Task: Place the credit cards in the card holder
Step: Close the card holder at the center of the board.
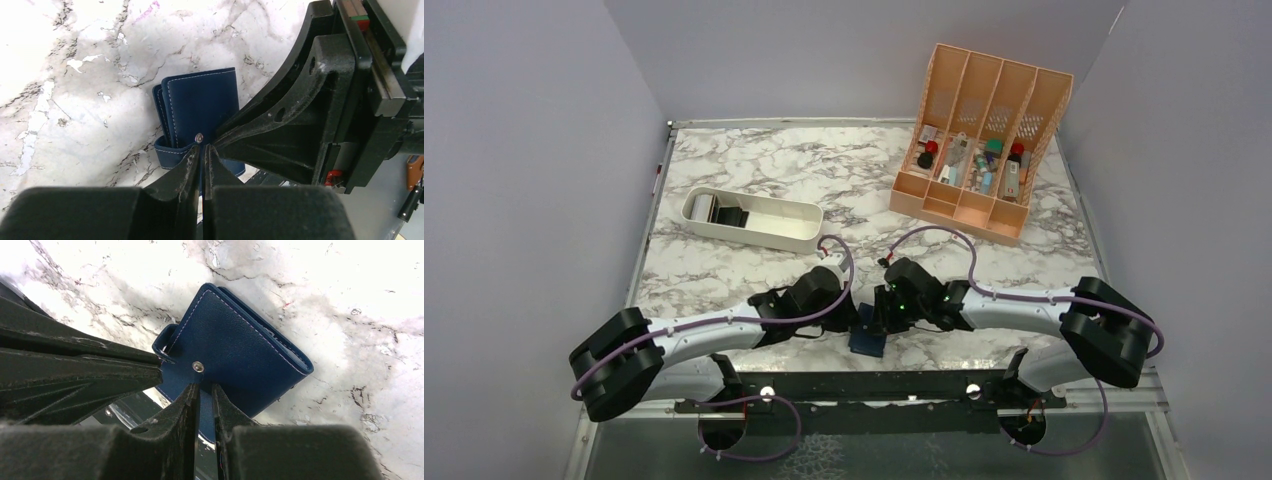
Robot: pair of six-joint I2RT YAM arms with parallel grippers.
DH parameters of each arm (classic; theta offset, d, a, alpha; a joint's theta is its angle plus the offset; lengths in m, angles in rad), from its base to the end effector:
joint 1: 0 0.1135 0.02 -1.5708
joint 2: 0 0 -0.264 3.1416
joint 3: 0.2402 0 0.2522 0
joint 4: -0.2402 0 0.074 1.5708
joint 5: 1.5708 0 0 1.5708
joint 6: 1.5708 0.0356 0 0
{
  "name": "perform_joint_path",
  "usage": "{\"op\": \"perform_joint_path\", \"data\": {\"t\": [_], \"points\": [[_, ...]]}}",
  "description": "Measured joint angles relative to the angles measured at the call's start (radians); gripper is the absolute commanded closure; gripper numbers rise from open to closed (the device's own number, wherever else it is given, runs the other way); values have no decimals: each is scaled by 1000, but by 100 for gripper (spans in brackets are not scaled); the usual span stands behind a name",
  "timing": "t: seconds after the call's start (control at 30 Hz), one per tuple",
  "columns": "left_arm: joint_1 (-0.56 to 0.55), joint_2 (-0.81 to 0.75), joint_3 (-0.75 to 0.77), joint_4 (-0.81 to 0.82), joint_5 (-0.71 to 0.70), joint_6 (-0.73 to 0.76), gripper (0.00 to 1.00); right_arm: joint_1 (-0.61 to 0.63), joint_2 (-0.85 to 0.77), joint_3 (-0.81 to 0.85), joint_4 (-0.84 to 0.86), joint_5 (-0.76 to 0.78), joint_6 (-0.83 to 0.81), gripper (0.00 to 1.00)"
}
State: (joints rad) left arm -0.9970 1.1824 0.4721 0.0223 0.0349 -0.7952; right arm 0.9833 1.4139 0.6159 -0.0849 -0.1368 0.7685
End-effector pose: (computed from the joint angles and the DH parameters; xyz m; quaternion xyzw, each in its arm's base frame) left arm 0.1235 -0.1934 0.1740 0.0985 0.8987 -0.3434 0.2545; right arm 0.1412 0.2208 0.1563 -0.1236 0.9313 0.2996 0.1660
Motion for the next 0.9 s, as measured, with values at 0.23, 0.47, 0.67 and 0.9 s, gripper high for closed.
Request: {"op": "perform_joint_path", "data": {"t": [0.23, 0.47, 0.67, 0.9], "points": [[0, -20, -12, 3, 1, -16, 83, 2, -39, -42, 37, 13, 20, 79], [0, -154, -42, -35, -10, -67, 77, 2, -134, -78, 54, 14, 41, 75], [0, -191, -104, -56, -13, -121, 68, 2, -163, -78, 104, 12, 44, 67], [0, -229, -143, -71, -16, -156, 68, 2, -102, -36, 114, 9, 24, 59]]}}
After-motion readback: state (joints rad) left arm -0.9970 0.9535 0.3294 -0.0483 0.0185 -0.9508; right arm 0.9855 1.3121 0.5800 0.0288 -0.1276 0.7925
